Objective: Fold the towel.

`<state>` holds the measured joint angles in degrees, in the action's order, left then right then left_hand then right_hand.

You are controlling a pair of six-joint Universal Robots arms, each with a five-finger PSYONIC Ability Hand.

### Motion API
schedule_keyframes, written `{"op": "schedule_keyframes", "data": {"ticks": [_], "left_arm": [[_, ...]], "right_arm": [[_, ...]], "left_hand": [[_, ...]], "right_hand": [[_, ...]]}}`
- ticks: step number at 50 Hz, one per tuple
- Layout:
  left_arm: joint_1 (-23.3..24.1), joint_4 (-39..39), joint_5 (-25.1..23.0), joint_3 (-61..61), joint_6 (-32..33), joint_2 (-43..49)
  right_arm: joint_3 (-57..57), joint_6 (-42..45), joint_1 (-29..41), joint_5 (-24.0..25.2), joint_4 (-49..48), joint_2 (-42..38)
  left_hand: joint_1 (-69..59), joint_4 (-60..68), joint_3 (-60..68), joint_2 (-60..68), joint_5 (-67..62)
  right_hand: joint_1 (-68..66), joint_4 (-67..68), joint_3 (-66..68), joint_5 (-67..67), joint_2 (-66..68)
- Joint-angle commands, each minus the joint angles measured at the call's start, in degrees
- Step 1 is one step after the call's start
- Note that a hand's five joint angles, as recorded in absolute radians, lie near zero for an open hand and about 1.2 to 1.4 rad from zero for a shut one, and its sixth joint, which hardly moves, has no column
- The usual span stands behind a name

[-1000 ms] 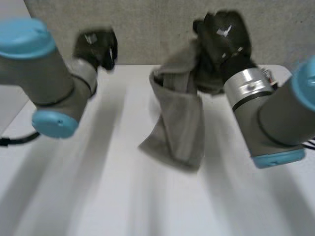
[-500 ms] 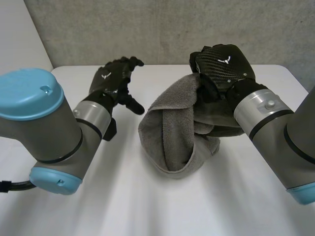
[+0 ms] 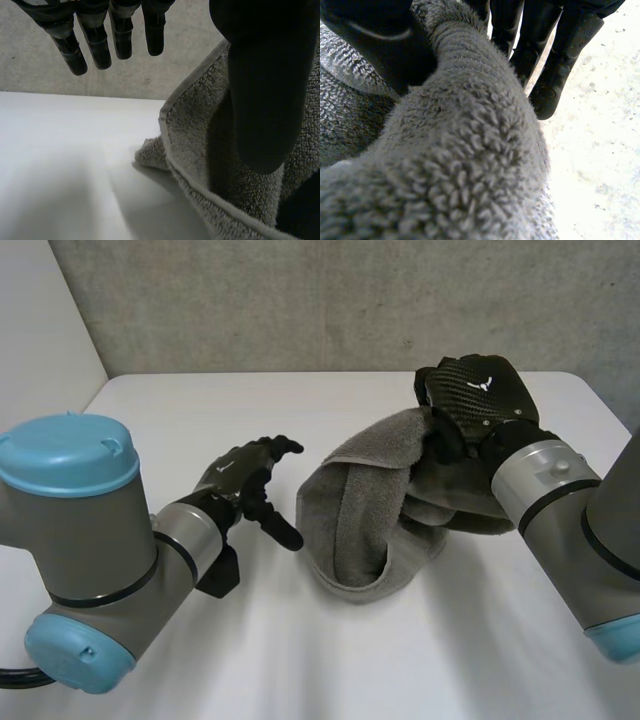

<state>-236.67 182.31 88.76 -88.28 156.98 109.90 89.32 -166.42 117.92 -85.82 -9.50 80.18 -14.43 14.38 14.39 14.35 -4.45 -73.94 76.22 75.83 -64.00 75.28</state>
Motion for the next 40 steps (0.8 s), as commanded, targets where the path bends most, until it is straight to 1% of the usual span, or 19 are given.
{"op": "schedule_keyframes", "data": {"ticks": [1,8,12,17,18,19,21,22,23,25,29,30,32,33,35,36,38,39,40], "left_arm": [[-0.81,0.67,0.09,0.56,-0.01,0.92],[1.82,2.61,0.09,7.93,-0.71,10.75],[2.88,2.7,0.01,10.83,-1.06,13.66],[4.03,2.7,-2.46,13.04,-4.58,16.48],[4.11,2.7,-3.24,13.3,-5.53,17.18],[4.11,2.7,-3.25,13.31,-5.54,17.19],[3.94,2.79,-2.9,13.83,-6.07,18.15],[3.94,2.79,-2.9,13.83,-6.07,18.15],[3.85,2.87,-2.63,14.18,-5.98,18.24],[3.24,3.14,-2.02,14.62,-5.89,17.98],[-2.63,4.36,1.49,18.65,-4.23,15.97],[-2.65,4.37,1.5,18.67,-4.22,15.96],[-5.54,6.29,2.29,23.13,-1.08,12.9],[-5.55,6.3,2.29,23.15,-1.06,12.88],[-5.99,10.23,2.2,27.18,3.4,8.07],[-5.99,10.26,2.2,27.19,3.42,8.05],[-5.99,17.77,2.11,27.9,7.88,2.98],[-5.99,17.81,2.11,27.9,7.9,2.95],[-5.91,21.73,1.85,27.03,9.3,0.08]], "right_arm": [[1.38,-0.13,-0.23,0.12,0.1,0.67],[3.4,-0.57,-0.06,0.39,0.1,4.36],[3.85,-0.66,-0.06,0.47,0.09,4.89],[4.02,-0.66,-0.06,0.56,0.01,5.16],[3.85,-0.66,-0.14,0.65,-0.08,5.16],[3.85,-0.66,-0.15,0.65,-0.08,5.16],[3.76,-0.66,-0.41,0.74,-0.08,5.16],[3.76,-0.66,-0.41,0.74,-0.08,5.16],[3.76,-0.84,-0.41,0.74,-0.08,5.16],[3.67,-1.01,-0.41,0.83,-0.34,5.16],[2.71,-3.03,-0.58,1.7,-3.84,5.16],[2.7,-3.04,-0.59,1.71,-3.86,5.16],[3.05,-4.78,-0.76,2.32,-14.52,6.38],[3.06,-4.79,-0.76,2.32,-14.58,6.39],[5.24,-7.5,-1.11,2.58,-29.88,8.23],[5.25,-7.52,-1.11,2.58,-29.96,8.24],[6.31,-10.23,-3.3,3.2,-41.96,8.76],[6.31,-10.24,-3.31,3.2,-42.0,8.76],[6.31,-11.03,-4.44,4.59,-43.66,8.76]], "left_hand": [[-2.51,2.56,2.55,2.59,-2.49],[-7.54,7.59,7.58,7.62,-7.52],[-8.9,8.94,8.93,8.98,-8.87],[-15.8,15.85,15.84,15.88,-15.78],[-24.13,24.17,24.17,24.21,-24.1],[-24.21,24.26,24.25,24.29,-24.19],[-50.82,50.87,50.86,50.9,-50.8],[-50.96,51.0,50.99,51.04,-50.93],[-64.28,64.33,64.32,64.36,-64.26],[-65.57,65.62,65.61,65.65,-65.55],[-65.57,65.62,65.61,65.65,-65.55],[-65.57,65.62,65.61,65.65,-65.55],[-65.57,65.62,65.61,65.65,-65.55],[-65.57,65.62,65.61,65.65,-65.55],[-65.57,65.62,65.61,65.65,-65.55],[-65.57,65.62,65.61,65.65,-65.55],[-65.57,65.62,65.61,65.65,-65.55],[-65.57,65.62,65.61,65.65,-65.55],[-65.57,65.62,65.61,65.65,-65.55]], "right_hand": [[-6.06,3.78,4.17,-6.0,4.72],[-6.06,3.78,4.17,-6.0,4.72],[-6.06,3.78,4.17,-6.0,4.72],[-6.06,3.78,4.17,-6.0,4.72],[-6.06,3.78,4.17,-6.0,4.72],[-6.06,3.78,4.17,-6.0,4.72],[-6.06,3.78,4.17,-6.0,4.72],[-6.06,3.78,4.17,-6.0,4.72],[-6.06,3.78,4.17,-6.0,4.72],[-6.06,3.78,4.17,-6.0,4.72],[-6.06,3.78,4.17,-6.0,4.72],[-6.06,3.78,4.17,-6.0,4.72],[-6.06,3.78,4.17,-6.0,4.72],[-6.06,3.78,4.17,-6.0,4.72],[-6.06,3.78,4.17,-6.0,4.72],[-6.06,3.78,4.17,-6.0,4.72],[-6.06,3.78,4.17,-6.0,4.72],[-6.06,3.78,4.17,-6.0,4.72],[-6.06,3.78,4.17,-6.0,4.72]]}}
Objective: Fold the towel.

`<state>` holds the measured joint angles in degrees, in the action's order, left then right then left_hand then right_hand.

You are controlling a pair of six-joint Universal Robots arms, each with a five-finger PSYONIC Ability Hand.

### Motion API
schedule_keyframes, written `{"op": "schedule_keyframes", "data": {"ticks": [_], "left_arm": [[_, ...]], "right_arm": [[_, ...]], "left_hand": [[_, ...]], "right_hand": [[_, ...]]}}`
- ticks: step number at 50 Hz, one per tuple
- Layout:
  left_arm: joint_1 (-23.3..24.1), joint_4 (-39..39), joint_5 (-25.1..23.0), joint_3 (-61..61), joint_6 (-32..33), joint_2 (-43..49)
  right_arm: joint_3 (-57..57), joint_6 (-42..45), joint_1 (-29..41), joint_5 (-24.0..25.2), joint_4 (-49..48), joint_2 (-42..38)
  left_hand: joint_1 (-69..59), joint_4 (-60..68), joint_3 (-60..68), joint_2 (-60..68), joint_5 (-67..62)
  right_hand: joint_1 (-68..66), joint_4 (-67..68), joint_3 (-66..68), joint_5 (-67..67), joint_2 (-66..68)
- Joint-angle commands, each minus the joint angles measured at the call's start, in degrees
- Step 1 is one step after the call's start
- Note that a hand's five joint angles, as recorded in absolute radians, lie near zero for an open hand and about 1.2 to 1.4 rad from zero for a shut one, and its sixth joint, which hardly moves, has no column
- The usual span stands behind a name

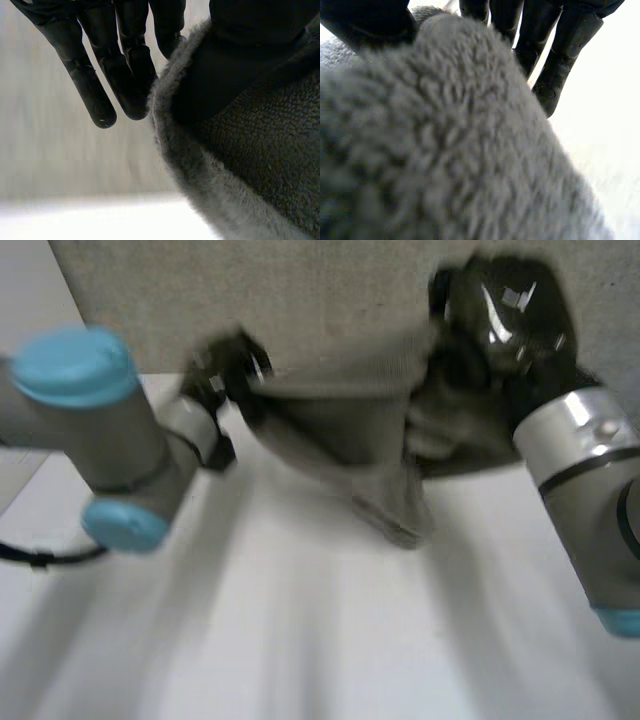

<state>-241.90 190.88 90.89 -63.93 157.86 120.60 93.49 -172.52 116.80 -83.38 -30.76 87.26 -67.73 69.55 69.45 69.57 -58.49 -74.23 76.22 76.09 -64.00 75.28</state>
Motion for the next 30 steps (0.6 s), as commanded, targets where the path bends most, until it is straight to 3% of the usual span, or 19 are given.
{"op": "schedule_keyframes", "data": {"ticks": [1,3,4,6,9,11,17,24,30], "left_arm": [[-0.68,13.2,-0.28,2.67,8.43,-10.65],[-0.68,18.45,-1.15,-0.83,10.27,-15.46],[-0.68,18.47,-1.16,-0.85,10.27,-15.48],[-0.68,18.65,-3.17,-5.05,10.53,-17.15],[-0.68,18.3,-4.15,-7.18,10.8,-17.24],[-0.68,16.9,-5.2,-11.29,10.97,-16.72],[-0.68,13.99,-5.2,-16.49,11.59,-14.52],[-1.56,9.43,-5.11,-23.42,19.57,-9.96],[0.8,4.69,-5.11,-24.75,24.33,-5.39]], "right_arm": [[2.14,-4.93,-3.34,2.17,-22.41,1.69],[0.48,-5.37,-4.04,7.15,-16.74,1.34],[0.47,-5.37,-4.04,7.18,-16.7,1.33],[-2.68,-5.55,-4.48,12.16,-6.38,0.03],[-4.37,-5.55,-4.48,13.86,-0.88,-1.83],[-7.95,-5.29,-4.57,15.78,9.27,-5.06],[-11.92,-3.7,-4.57,16.85,20.92,-10.0],[-16.75,4.1,-5.97,15.53,34.77,-19.83],[-18.51,11.4,-7.29,13.16,43.05,-24.67]], "left_hand": [[-12.27,10.45,10.55,10.43,-11.51],[-12.27,10.45,10.55,10.43,-11.51],[-12.27,10.45,10.55,10.43,-11.51],[-12.27,10.45,10.55,10.43,-11.51],[-12.27,10.45,10.55,10.43,-11.51],[-12.27,10.45,10.55,10.43,-11.51],[-12.27,10.45,10.55,10.43,-11.51],[-12.27,10.45,10.55,10.43,-11.51],[-12.27,10.45,10.55,10.43,-11.51]], "right_hand": [[-5.77,3.78,3.91,-6.0,4.72],[-5.77,3.78,3.91,-6.0,4.72],[-5.77,3.78,3.91,-6.0,4.72],[-5.77,3.78,3.91,-6.0,4.72],[-5.77,3.78,3.91,-6.0,4.72],[-5.77,3.78,3.91,-6.0,4.72],[-5.77,3.78,3.91,-6.0,4.72],[-5.77,3.78,3.91,-6.0,4.72],[-5.77,3.78,3.91,-6.0,4.72]]}}
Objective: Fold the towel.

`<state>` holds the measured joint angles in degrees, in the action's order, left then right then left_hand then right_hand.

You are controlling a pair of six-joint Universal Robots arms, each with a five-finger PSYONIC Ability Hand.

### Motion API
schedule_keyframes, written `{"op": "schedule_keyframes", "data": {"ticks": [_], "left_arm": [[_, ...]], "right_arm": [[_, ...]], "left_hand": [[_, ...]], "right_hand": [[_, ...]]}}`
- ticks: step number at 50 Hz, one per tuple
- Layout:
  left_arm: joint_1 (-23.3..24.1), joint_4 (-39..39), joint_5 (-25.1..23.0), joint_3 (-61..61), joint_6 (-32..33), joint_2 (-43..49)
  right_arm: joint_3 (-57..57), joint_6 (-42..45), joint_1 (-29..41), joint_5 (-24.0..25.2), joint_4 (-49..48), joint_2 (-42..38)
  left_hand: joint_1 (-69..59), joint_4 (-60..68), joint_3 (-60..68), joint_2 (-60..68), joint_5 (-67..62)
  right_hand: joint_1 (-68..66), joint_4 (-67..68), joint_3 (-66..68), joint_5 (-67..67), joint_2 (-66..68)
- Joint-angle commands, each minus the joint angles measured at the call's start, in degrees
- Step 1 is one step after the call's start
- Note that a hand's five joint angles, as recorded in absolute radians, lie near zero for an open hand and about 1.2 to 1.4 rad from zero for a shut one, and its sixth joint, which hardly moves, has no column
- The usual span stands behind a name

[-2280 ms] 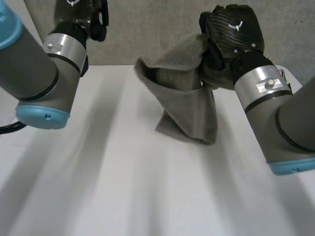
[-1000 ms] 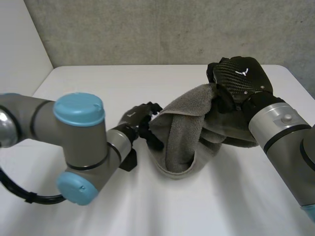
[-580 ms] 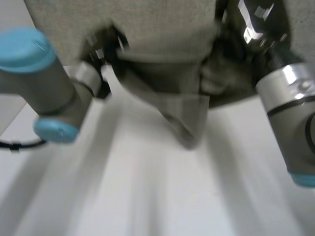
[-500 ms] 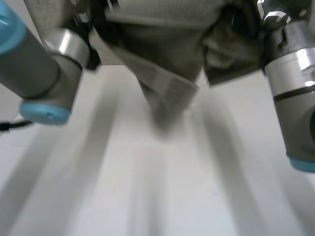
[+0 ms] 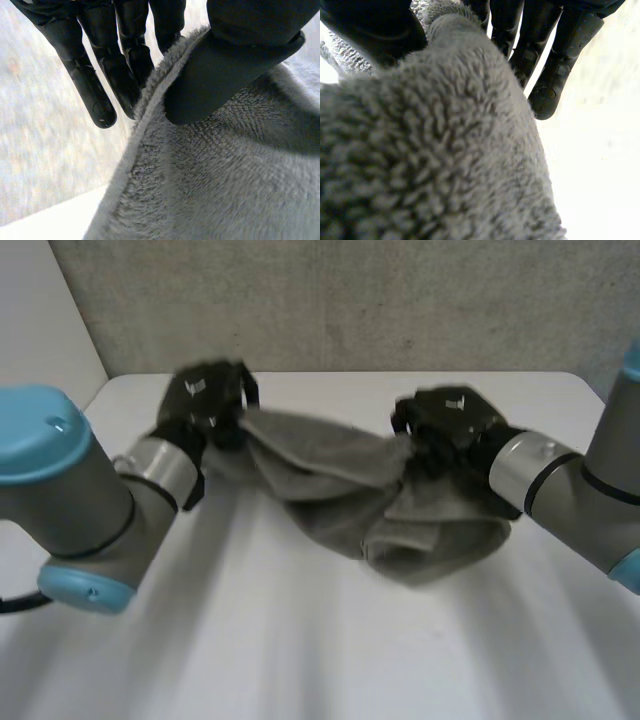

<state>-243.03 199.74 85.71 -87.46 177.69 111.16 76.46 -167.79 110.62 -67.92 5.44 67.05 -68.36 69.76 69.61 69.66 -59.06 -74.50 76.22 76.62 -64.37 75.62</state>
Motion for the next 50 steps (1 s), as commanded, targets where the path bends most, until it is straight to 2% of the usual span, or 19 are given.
{"op": "schedule_keyframes", "data": {"ticks": [1,10,12,13,15,16,17,22,26,29,34,38,39,44,48,50], "left_arm": [[3.17,-5.32,0.07,-0.96,4.51,5.2],[7.66,-7.0,0.07,0.63,4.68,7.76],[8.89,-6.91,0.33,1.76,4.77,8.37],[8.89,-6.91,0.33,1.77,4.77,8.37],[9.85,-6.91,0.6,4.13,4.77,9.07],[9.86,-6.91,0.6,4.14,4.77,9.07],[10.21,-6.91,0.68,5.36,4.77,9.51],[10.39,-7.0,0.77,9.23,4.94,11.35],[10.12,-7.26,0.86,13.53,4.95,14.25],[9.86,-7.35,0.95,15.04,4.95,15.14],[8.9,-7.61,3.4,20.04,5.64,18.03],[7.32,-8.14,4.37,21.02,6.61,18.48],[6.61,-8.14,4.46,21.19,6.96,18.57],[6.25,-8.14,4.55,21.63,7.32,18.65],[6.25,-8.23,4.55,21.55,7.32,18.92],[6.25,-8.23,4.55,21.55,7.32,19.27]], "right_arm": [[-1.75,8.52,-1.19,-3.17,7.74,-5.34],[-2.99,16.18,-1.55,-7.66,9.68,-9.4],[-3.43,17.93,-1.63,-10.02,9.25,-9.4],[-3.43,17.94,-1.63,-10.03,9.24,-9.4],[-3.51,18.12,-1.81,-12.22,7.5,-9.13],[-3.51,18.12,-1.81,-12.23,7.48,-9.13],[-3.25,17.77,-1.81,-12.67,5.74,-9.13],[-0.36,17.24,-1.63,-13.11,2.04,-7.56],[5.17,14.79,-1.46,-12.58,0.72,-0.72],[7.38,13.9,-1.55,-12.5,-0.07,1.24],[17.03,10.74,-1.37,-12.58,-4.37,9.48],[21.71,10.29,-1.28,-12.58,-6.67,13.02],[23.89,10.29,-1.2,-12.5,-7.54,14.32],[29.34,11.34,-0.49,-11.88,-8.51,17.31],[31.82,12.75,-0.05,-10.03,-8.86,17.41],[33.66,16.25,-0.05,-9.16,-8.95,16.89]], "left_hand": [[-11.64,10.24,10.39,10.34,-10.94],[-11.64,10.24,10.39,10.34,-10.94],[-11.64,10.24,10.39,10.34,-10.94],[-11.64,10.24,10.39,10.34,-10.94],[-11.64,10.24,10.39,10.34,-10.94],[-11.64,10.24,10.39,10.34,-10.94],[-11.64,10.24,10.39,10.34,-10.94],[-11.64,10.24,10.39,10.34,-10.94],[-11.64,10.24,10.39,10.34,-10.94],[-11.64,10.24,10.39,10.34,-10.94],[-11.64,10.24,10.39,10.34,-10.94],[-11.64,10.24,10.39,10.34,-10.94],[-11.64,10.24,10.39,10.34,-10.94],[-11.64,10.24,10.39,10.34,-10.94],[-11.64,10.24,10.39,10.34,-10.94],[-11.64,10.24,10.39,10.34,-10.94]], "right_hand": [[-5.5,3.78,3.38,-5.63,4.38],[-4.21,2.49,2.09,-4.34,3.09],[9.49,-11.21,-11.61,9.36,-10.61],[9.58,-11.3,-11.7,9.45,-10.7],[48.06,-49.77,-50.18,47.93,-49.17],[48.27,-49.99,-50.39,48.14,-49.39],[64.26,-65.97,-66.38,64.13,-65.38],[64.5,-66.22,-66.62,64.37,-65.62],[64.5,-66.22,-66.62,64.37,-65.62],[64.5,-66.22,-66.62,64.37,-65.62],[64.5,-66.22,-66.62,64.37,-65.62],[63.92,-65.63,-66.03,63.78,-65.03],[59.42,-61.14,-61.54,59.29,-60.54],[52.99,-54.71,-55.11,52.86,-54.11],[48.78,-50.49,-50.9,48.65,-49.89],[45.93,-47.65,-48.05,45.8,-47.05]]}}
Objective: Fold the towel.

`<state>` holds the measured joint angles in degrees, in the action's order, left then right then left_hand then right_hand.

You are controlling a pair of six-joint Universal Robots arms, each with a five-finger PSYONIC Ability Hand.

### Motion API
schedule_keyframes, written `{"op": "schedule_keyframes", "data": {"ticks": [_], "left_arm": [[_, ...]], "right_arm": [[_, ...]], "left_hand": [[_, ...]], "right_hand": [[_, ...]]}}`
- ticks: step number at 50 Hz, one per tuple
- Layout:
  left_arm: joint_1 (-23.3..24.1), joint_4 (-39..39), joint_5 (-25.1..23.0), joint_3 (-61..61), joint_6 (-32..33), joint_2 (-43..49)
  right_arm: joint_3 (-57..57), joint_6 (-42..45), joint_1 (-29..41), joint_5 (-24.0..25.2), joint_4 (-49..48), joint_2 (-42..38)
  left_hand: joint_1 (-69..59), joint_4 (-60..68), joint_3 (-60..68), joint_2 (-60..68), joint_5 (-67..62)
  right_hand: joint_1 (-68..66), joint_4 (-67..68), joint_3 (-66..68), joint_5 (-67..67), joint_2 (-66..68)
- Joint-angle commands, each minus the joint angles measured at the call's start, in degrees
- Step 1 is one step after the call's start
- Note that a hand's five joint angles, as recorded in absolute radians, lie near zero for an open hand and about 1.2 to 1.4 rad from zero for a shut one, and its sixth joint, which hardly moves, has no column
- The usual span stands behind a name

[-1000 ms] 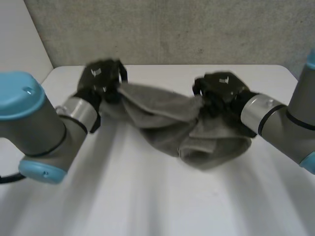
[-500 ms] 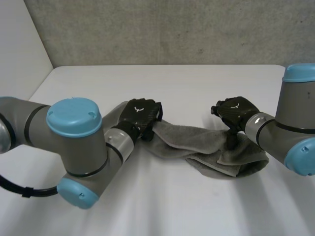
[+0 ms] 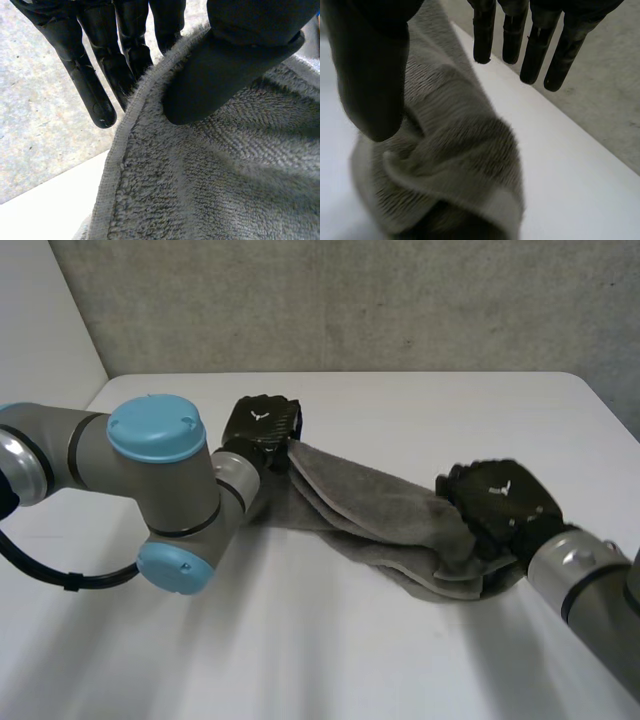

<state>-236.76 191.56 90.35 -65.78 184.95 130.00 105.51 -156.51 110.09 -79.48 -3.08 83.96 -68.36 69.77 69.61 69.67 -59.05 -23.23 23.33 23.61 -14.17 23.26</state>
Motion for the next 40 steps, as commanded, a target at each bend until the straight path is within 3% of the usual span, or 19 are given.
{"op": "schedule_keyframes", "data": {"ticks": [1,10,17,26,29,34,40], "left_arm": [[-0.02,-0.05,-0.09,-0.14,0.06,0.43],[-0.02,-0.14,-0.17,-0.41,0.06,0.79],[-0.11,-0.49,-0.09,-0.93,-0.03,0.61],[-0.02,-0.49,-0.17,-1.2,-0.03,0.43],[-0.11,-0.49,-0.17,-1.2,-0.03,0.35],[-0.02,-0.58,-0.17,-1.46,-0.03,0.43],[-0.02,-0.49,-0.26,-2.34,0.06,0.61]], "right_arm": [[4.62,4.99,0.48,2.4,-0.43,-0.02],[6.47,8.86,1.27,2.58,-1.4,-1.52],[5.59,10.26,2.15,1.87,-6.14,-6.16],[3.48,16.5,1.36,0.11,-11.51,-12.15],[2.69,18.79,1.36,-1.64,-14.23,-13.47],[1.64,19.41,1.27,-3.49,-17.48,-14.61],[1.19,18.96,1.18,-3.49,-17.57,-12.86]], "left_hand": [[-11.64,10.23,10.39,10.33,-10.95],[-11.64,10.23,10.39,10.33,-10.95],[-11.64,10.23,10.39,10.33,-10.95],[-11.64,10.23,10.39,10.33,-10.95],[-11.64,10.23,10.39,10.33,-10.95],[-11.64,10.23,10.39,10.33,-10.95],[-11.64,10.23,10.39,10.33,-10.95]], "right_hand": [[-5.36,5.25,4.97,-4.41,5.33],[-9.73,9.63,9.35,-8.79,9.71],[3.37,-3.47,-3.75,4.31,-3.39],[2.55,-2.65,-2.93,3.49,-2.57],[-0.31,0.21,-0.07,0.63,0.29],[-24.31,24.2,23.92,-23.36,24.28],[-28.58,28.48,28.2,-27.64,28.55]]}}
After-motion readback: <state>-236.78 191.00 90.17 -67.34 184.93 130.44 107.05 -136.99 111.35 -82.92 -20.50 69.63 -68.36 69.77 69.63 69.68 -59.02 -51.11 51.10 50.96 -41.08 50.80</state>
